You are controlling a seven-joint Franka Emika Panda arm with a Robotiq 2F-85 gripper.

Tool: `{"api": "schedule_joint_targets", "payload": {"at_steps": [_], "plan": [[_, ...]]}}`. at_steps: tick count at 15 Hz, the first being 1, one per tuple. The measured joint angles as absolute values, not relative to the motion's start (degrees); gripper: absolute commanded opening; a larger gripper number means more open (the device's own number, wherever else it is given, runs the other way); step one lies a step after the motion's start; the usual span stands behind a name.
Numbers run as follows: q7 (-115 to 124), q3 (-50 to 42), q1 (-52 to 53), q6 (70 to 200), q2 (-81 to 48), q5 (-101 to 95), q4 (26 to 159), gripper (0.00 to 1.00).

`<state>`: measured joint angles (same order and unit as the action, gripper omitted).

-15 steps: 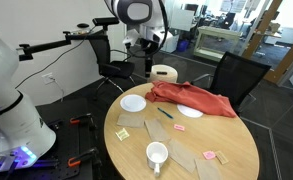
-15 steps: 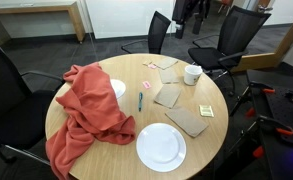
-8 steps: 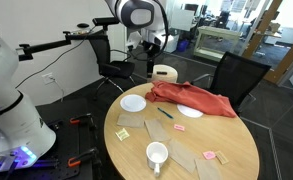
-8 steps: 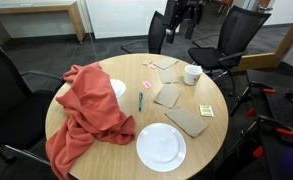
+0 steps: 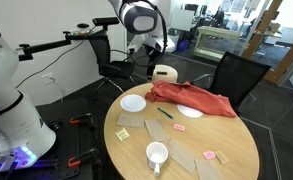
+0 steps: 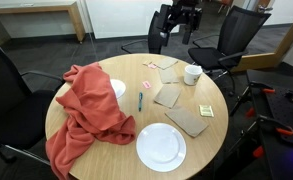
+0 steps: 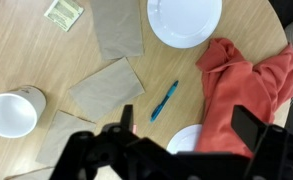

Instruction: Put the green pen in the white mug

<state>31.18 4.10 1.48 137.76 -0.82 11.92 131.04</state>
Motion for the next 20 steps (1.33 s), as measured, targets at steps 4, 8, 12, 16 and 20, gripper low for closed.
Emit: {"api": "schedule_joint_targets", "payload": {"at_steps": [4,8,12,16,20], "plan": [[39.03,3.78,1.64,142.46,-6.77,12.62,128.24,1.00],[46.07,2.93,2.94,146.21,-13.58,12.31,124.75,1.00],[50.20,1.54,4.40,147.50,-20.03,12.32,120.59,1.00],[52.36,0.26,5.17,148.47,-26.13,12.38,116.22,1.00],[53.89,-0.45,5.34,148.54,-31.93,12.41,111.80,1.00]]}}
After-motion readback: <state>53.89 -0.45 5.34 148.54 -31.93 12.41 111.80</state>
